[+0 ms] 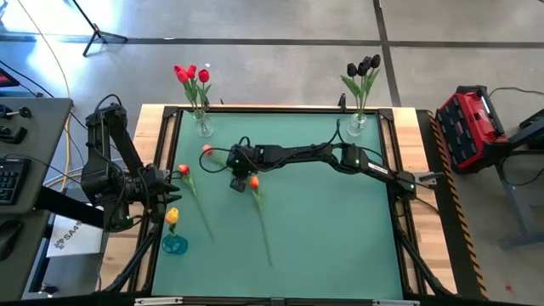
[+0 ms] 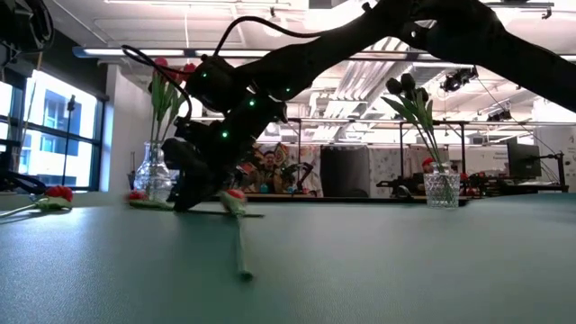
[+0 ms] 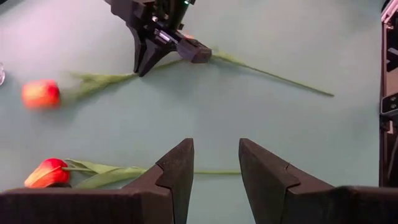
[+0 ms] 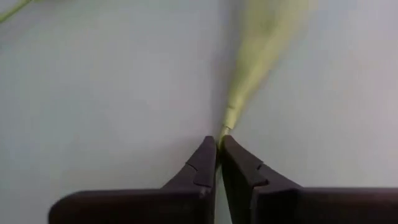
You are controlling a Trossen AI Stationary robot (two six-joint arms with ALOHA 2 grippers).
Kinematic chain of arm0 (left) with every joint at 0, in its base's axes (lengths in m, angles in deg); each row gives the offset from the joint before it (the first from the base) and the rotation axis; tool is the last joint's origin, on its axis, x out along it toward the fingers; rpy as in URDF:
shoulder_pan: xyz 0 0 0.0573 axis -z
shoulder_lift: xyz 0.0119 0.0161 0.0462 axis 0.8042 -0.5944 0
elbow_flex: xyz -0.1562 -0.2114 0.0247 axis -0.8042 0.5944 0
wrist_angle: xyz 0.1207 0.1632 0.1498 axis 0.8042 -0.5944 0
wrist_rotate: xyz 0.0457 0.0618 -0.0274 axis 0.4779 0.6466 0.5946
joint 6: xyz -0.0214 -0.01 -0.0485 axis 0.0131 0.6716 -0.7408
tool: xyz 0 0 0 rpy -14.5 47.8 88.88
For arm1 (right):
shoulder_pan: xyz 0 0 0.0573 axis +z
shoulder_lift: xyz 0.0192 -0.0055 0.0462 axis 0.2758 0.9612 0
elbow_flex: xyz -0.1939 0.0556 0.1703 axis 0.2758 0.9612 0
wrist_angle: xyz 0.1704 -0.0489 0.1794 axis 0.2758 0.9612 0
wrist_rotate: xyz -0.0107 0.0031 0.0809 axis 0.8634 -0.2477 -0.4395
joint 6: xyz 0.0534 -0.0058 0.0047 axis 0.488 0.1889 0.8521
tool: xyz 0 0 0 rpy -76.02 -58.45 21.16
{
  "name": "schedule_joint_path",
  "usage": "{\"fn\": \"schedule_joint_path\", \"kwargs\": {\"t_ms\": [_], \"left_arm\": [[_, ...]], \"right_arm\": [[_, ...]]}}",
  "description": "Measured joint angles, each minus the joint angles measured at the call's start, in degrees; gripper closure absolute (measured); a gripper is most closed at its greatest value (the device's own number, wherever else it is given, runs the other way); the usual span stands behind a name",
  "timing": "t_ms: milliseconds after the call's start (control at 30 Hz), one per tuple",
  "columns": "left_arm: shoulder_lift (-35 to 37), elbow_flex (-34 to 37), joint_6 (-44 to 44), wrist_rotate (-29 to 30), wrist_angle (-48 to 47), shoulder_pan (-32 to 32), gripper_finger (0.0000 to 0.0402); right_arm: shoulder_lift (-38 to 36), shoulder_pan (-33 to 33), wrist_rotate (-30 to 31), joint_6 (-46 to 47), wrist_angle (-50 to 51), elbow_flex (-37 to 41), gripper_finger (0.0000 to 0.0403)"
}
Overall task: Sort flowers into vase by color
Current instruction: Put the orange tulip into the blue vase
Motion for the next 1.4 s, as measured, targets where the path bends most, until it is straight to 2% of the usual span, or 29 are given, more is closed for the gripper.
{"fn": "schedule_joint_path", "kwargs": {"t_ms": [133, 233, 300, 533, 767, 900, 1033, 1233, 1400], "left_arm": [[0.0, 0.0, -0.3, 0.7, 0.0, -0.1, 0.0284], [-0.5, 0.0, -5.6, 6.2, -1.1, -0.1, 0.0284], [-0.9, 0.0, -9.0, 7.9, -2.4, -0.1, 0.0284], [-2.0, 0.0, -10.0, 7.9, -2.6, -1.9, 0.0284], [-2.4, 0.0, -6.6, 4.9, -2.5, -4.4, 0.0287], [-3.1, 0.0, -7.0, 5.9, -2.6, -4.8, 0.0303], [-4.3, 0.0, -7.7, 9.1, -2.5, -4.8, 0.0320], [-5.1, 0.0, -8.6, 14.0, -2.5, -4.8, 0.0333], [-5.0, 0.0, -5.4, 23.7, -2.5, -4.8, 0.0335]], "right_arm": [[-0.3, 0.1, -0.2, 1.3, 0.0, 0.1, 0.0394], [-0.8, 0.5, 0.0, 1.4, -0.4, 0.3, 0.0400], [-1.3, 0.6, -0.4, 1.5, -1.4, 0.4, 0.0400], [-5.0, 0.3, -3.8, -0.3, -0.9, 0.5, 0.0402], [-10.5, -1.1, -3.0, -1.9, 1.9, 0.5, 0.0402], [-13.8, -0.8, -2.9, -2.5, 1.1, 0.3, 0.0402], [-16.9, 0.2, -1.1, -3.2, 0.3, 0.3, 0.0403], [-20.9, 1.7, 1.5, -4.6, -6.3, 0.3, 0.0403], [-21.7, 4.0, 0.4, -6.3, -16.4, 0.3, 0.0403]]}}
